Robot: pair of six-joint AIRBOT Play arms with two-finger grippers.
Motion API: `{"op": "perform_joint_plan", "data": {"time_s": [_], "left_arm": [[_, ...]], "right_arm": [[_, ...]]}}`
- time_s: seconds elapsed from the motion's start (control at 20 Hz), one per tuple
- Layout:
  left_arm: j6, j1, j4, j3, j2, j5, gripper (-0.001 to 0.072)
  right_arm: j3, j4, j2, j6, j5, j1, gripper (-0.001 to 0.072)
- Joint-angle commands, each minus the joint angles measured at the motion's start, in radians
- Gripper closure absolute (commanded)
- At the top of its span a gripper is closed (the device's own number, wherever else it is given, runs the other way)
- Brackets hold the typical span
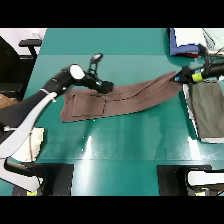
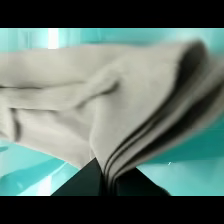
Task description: Fold the shirts.
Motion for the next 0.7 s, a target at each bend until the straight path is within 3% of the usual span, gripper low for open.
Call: {"op": "perform_joint_plan", "data": {"time_s": [0.0, 0.25, 0.65], "left_arm": [[-0.021, -0.066, -0.002, 0.122, -0.152, -0.031, 0.0685], [-0.034, -0.075, -0.01, 0.189, -0.247, -0.098, 0.0685], [-0.03, 0.003, 0.011, 0.253, -0.184, -0.176, 0.0685]], "right_arm": [[0.127, 0.006, 0.067, 0.072, 0.02, 0.108, 0.0692], [0.274, 0.005, 0.082, 0.11, 0.019, 0.262, 0.0692], [0.315, 0.006, 0.071, 0.11, -0.049, 0.43, 0.0692]]}}
